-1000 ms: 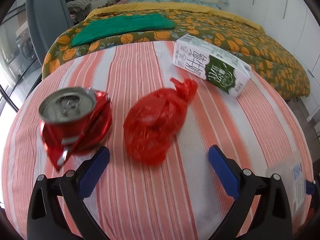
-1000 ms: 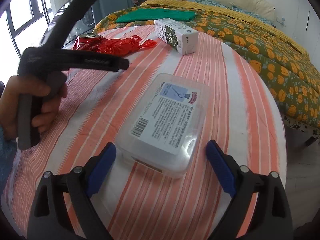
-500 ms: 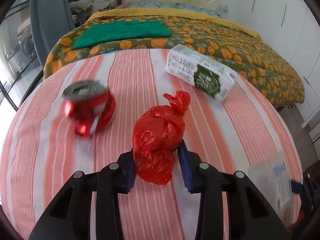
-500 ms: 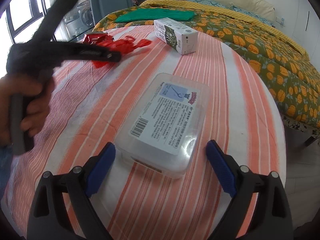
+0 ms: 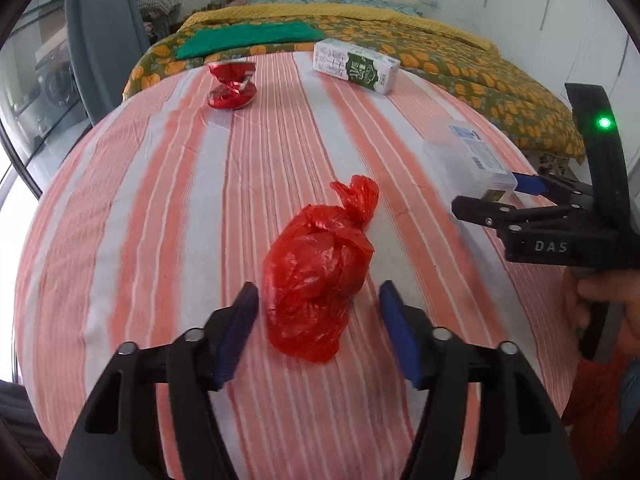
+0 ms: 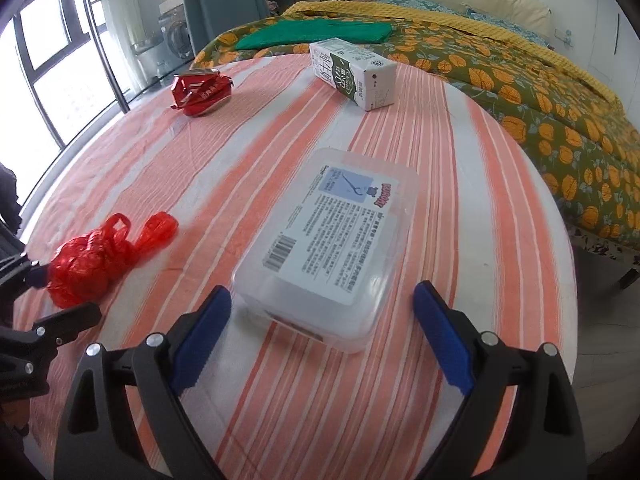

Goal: Collect trash
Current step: 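Grasp the clear plastic box with the right tool while the left tool lifts the red bag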

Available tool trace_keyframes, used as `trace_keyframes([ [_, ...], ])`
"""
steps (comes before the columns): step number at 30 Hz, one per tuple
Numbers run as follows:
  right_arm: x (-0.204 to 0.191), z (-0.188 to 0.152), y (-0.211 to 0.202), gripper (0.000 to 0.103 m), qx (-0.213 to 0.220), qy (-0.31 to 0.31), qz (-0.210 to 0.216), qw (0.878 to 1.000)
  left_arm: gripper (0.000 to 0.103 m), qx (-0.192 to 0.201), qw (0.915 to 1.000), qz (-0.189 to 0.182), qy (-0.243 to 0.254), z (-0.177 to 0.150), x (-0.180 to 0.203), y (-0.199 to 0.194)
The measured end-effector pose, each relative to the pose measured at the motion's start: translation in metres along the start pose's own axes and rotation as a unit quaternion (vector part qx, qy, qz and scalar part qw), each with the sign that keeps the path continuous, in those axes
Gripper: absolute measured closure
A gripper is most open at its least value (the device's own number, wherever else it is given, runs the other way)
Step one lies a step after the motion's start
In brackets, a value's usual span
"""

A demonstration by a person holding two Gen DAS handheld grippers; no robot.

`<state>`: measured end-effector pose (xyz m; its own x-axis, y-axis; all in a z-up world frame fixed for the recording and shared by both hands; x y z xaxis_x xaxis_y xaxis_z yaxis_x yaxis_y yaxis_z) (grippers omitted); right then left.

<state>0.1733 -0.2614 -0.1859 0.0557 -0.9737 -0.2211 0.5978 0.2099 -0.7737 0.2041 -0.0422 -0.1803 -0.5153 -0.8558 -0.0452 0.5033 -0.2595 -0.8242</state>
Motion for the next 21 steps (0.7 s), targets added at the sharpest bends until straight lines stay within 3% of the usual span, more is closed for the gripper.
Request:
trace_keyframes([
  [3,0.004,-0.002,-0.007,0.013,-0.026,0.004,0.002,1.0,0.025,0.013,0.9999,0.0,0.008,0.004,-0.008,-0.006],
  [9,0.008,0.026,-0.013,0.013,-0.053,0.099,0.016,0.994,0.023,0.002,0.9993,-0.019,0.031,0.018,-0.002,0.007],
  [11,0.001,0.033,-0.003,0.013,-0.077,0.101,0.001,0.992,0.023,-0.002,0.9993,-0.01,0.036,0.02,-0.001,0.012],
  [15,-0.004,0.039,0.008,0.013,-0.085,0.098,-0.03,0.991,0.024,-0.002,0.9996,-0.002,0.028,0.019,-0.004,0.011],
  [18,-0.001,0.039,0.008,0.022,-0.081,0.102,-0.04,0.991,0.033,-0.005,0.9999,0.001,0.016,0.019,-0.006,0.013],
  [19,-0.001,0.038,0.008,0.035,-0.08,0.099,-0.043,0.991,0.04,-0.006,0.9999,0.001,0.015,0.019,-0.006,0.013],
  [20,-0.001,0.038,0.008,0.036,-0.081,0.096,-0.044,0.991,0.045,-0.006,0.9999,-0.001,0.015,0.02,-0.004,0.013],
  [21,-0.001,0.038,0.007,0.037,-0.079,0.092,-0.044,0.992,0.058,-0.007,0.9998,-0.002,0.017,0.02,-0.002,0.014],
])
Point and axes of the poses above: each gripper's, at about its wrist camera, not at the fingertips, and y roughly the way its jaws point, x to its right, z to its top, the point moved 4 cm from there along y, roughly the way its jaws point, and after that the axes turned 8 degrees about y, right-handed, at the moved point
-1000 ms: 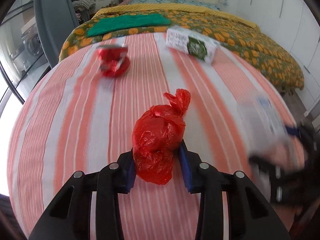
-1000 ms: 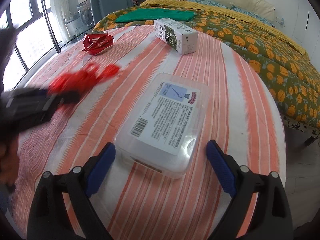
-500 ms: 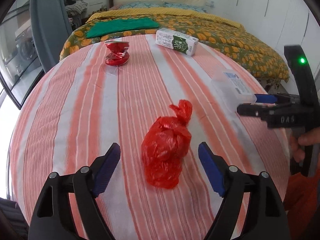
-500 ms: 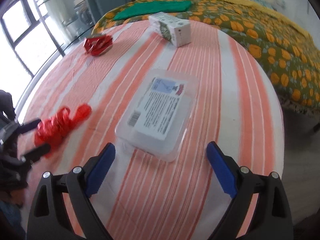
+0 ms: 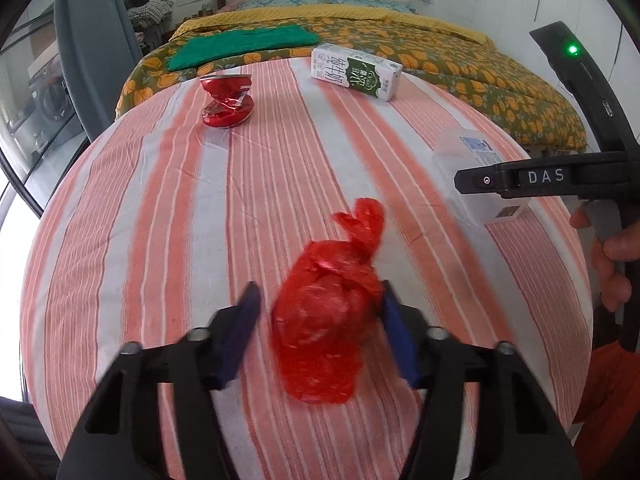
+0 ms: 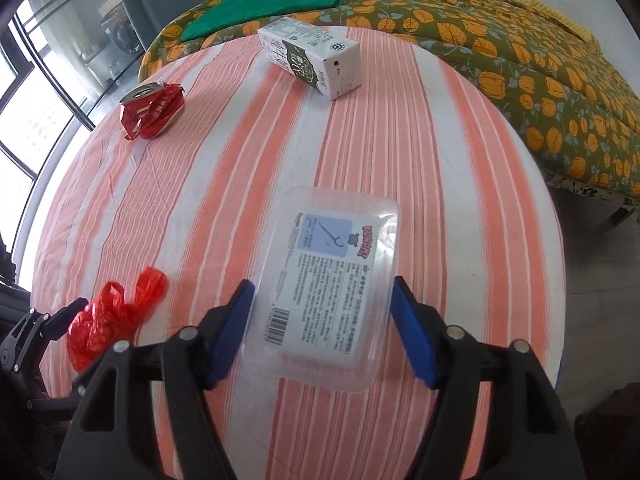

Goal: Collect trash
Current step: 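Grasp the clear plastic box with the right tool while the left tool lifts the red bag, then carry bag and box to the blue wastebasket and open both tools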

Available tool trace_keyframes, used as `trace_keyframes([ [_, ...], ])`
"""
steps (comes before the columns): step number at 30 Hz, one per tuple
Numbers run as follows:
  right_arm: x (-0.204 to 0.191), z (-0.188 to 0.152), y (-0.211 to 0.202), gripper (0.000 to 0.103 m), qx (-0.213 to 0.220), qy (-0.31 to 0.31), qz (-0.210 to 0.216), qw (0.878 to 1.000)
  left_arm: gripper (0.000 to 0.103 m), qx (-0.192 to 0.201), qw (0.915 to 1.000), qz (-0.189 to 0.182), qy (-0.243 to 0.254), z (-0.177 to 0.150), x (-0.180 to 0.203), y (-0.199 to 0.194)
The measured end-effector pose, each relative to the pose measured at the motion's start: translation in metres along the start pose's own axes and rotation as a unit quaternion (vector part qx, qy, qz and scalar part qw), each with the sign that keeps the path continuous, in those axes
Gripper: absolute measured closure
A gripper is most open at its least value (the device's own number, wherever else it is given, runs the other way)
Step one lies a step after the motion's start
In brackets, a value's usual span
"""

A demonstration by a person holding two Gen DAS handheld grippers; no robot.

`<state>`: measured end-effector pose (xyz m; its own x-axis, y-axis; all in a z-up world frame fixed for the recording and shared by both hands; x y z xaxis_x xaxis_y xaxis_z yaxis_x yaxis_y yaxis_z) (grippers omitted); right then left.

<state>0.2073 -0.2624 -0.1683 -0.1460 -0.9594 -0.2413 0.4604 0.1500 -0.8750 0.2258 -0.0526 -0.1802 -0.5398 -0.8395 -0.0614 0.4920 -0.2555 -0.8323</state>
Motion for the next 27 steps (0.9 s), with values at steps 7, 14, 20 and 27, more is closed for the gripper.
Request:
trace_keyframes([
  [7,0.001,-0.014,-0.021,0.038,0.024,-0.036,0.014,0.999,0.061,0.024,0.9991,0.032,0.01,0.0,0.018,-0.02],
  [14,0.006,-0.047,-0.043,0.039,0.028,-0.064,0.049,0.996,0.061,0.046,0.9974,0.056,0.001,0.002,0.034,-0.046],
  [20,0.011,-0.071,-0.063,0.041,0.034,-0.07,0.072,0.994,0.061,0.06,0.9962,0.063,0.007,0.005,0.054,-0.063],
  [27,0.019,-0.084,-0.075,0.041,0.038,-0.079,0.076,0.993,0.062,0.072,0.995,0.066,0.024,0.011,0.083,-0.072],
])
Point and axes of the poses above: each gripper's, at about its wrist camera, not at the fingertips, and y roughly the way its jaws point, x to its right, z to its top, the point moved 4 cm from there along y, roughly the way its jaws point, and after that the axes turned 8 degrees about y, right-handed, at the moved point
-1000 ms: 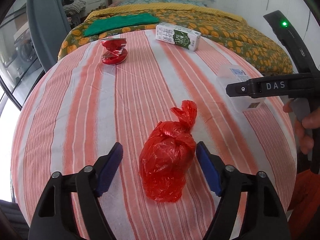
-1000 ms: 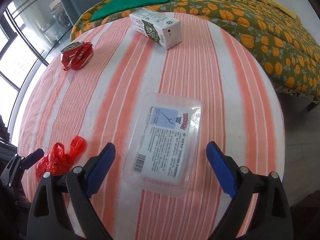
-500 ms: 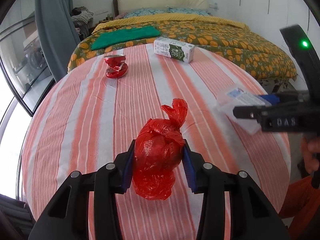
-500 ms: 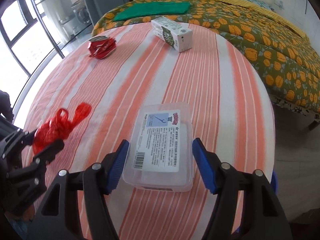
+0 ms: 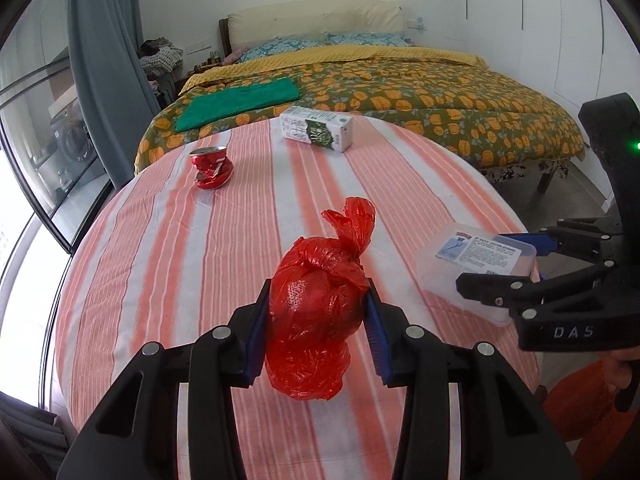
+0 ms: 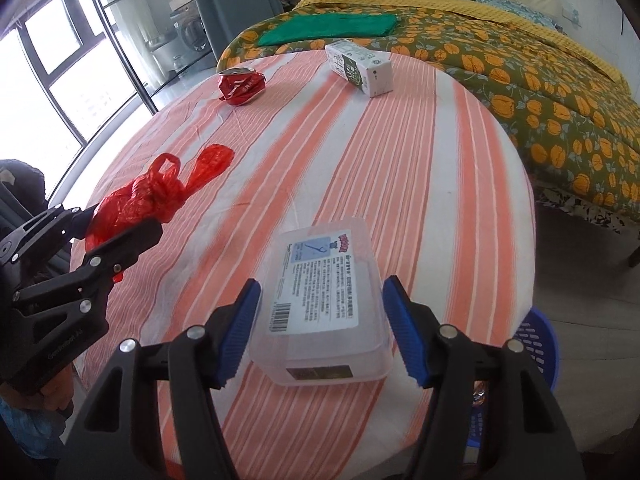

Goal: Collect trash
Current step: 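Carry bag and box to the blue wastebasket and open both tools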

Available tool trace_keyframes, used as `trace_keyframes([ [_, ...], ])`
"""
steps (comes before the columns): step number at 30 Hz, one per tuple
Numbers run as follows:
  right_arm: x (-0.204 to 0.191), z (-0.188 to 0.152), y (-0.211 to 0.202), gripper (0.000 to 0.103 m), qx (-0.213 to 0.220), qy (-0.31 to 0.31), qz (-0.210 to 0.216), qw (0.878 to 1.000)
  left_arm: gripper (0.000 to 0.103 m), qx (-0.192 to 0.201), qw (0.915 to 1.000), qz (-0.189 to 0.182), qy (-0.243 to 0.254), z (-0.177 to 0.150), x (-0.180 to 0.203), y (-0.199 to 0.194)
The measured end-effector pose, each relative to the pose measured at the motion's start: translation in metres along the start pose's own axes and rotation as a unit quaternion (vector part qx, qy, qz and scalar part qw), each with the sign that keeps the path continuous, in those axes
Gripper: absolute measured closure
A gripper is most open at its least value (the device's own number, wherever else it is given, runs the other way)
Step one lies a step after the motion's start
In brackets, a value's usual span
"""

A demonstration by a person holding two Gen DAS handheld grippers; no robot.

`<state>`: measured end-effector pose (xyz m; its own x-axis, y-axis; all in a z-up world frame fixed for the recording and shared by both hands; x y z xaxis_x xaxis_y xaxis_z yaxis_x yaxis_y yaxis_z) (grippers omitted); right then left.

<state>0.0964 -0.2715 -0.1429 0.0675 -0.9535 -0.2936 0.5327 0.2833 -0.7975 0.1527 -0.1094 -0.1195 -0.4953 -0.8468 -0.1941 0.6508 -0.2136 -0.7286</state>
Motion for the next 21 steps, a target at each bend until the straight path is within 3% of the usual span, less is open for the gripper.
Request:
trace_keyframes([
  [11,0.024,-0.007,-0.024,0.041,0.023,0.023,0.017,0.999,0.062,0.013,0.9996,0.005,0.024,0.014,0.028,-0.007],
  [14,0.04,-0.011,-0.032,0.041,0.028,0.037,0.022,0.999,0.062,0.007,0.9997,-0.015,0.019,0.016,0.038,-0.004],
  [21,0.107,-0.027,-0.054,0.041,0.038,0.082,0.003,0.996,0.062,-0.022,0.994,-0.105,0.018,0.019,0.093,0.01],
])
Point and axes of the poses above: each gripper's, at about its wrist camera, not at the fingertips, and y roughly the way its jaws point, x to its right, z to its top, the point moved 4 cm from there along y, roughly the way its jaws point, and after that the axes turned 8 degrees about y, right-handed, at the moved point
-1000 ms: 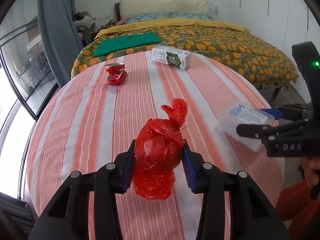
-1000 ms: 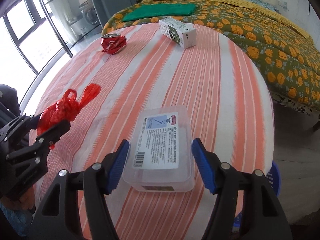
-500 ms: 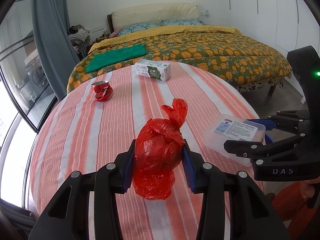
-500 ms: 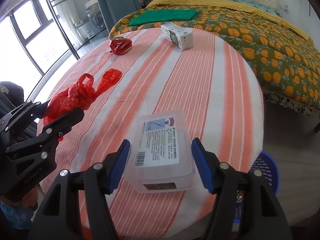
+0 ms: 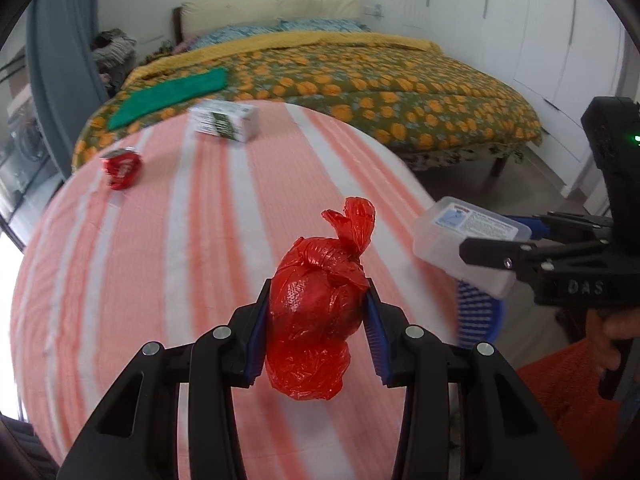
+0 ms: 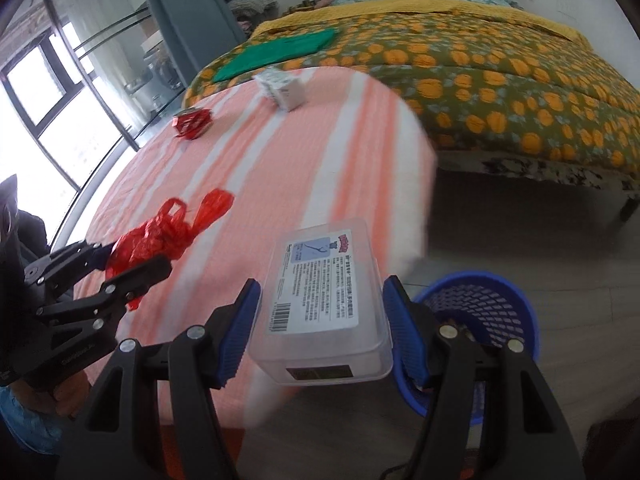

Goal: Collect trash
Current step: 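Carry bag and box to the blue wastebasket and open both tools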

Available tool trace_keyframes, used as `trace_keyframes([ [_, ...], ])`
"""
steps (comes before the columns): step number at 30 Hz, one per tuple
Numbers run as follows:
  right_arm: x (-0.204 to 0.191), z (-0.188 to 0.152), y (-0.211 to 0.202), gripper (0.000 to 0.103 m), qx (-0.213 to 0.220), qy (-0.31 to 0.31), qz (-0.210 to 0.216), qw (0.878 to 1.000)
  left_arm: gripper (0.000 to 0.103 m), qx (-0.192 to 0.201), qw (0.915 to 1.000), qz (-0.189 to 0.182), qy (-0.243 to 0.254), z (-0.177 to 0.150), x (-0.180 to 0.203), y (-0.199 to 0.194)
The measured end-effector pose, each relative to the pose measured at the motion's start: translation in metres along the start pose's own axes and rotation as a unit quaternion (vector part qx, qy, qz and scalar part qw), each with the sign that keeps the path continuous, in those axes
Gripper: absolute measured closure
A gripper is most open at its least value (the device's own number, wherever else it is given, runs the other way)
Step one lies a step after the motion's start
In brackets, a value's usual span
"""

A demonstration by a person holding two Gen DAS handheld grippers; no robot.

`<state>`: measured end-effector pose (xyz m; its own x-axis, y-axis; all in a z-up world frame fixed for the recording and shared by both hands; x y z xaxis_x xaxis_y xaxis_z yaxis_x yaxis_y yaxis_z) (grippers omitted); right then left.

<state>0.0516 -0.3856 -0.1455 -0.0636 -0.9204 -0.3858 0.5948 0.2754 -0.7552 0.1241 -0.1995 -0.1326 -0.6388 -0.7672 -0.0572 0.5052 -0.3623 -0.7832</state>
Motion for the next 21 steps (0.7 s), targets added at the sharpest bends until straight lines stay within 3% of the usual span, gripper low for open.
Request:
trace_keyframes([
  [9,0.111,-0.02,-0.007,0.041,-0.008,0.07,-0.057,0.996,0.062,-0.02,0.9968,-0.067,0.039,0.017,0.094,0.034],
  [13,0.154,-0.026,-0.002,0.041,-0.011,0.104,-0.072,0.992,0.061,-0.049,0.9925,-0.104,0.041,0.021,0.133,0.063],
  [21,0.215,-0.038,0.01,0.041,-0.012,0.172,-0.066,0.983,0.061,-0.098,0.9856,-0.131,0.042,0.019,0.194,0.128],
])
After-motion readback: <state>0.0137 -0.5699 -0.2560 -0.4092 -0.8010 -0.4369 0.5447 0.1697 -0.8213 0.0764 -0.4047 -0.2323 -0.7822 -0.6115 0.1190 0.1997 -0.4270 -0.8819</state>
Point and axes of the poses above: each gripper's, at about its wrist camera, not at the fingertips, and y roughly the way its jaws point, x to its right, z to its top, the point moved 4 cm from there along y, roughly the way its jaws point, and after that the axes turned 8 degrees about y, right-handed, at the moved point
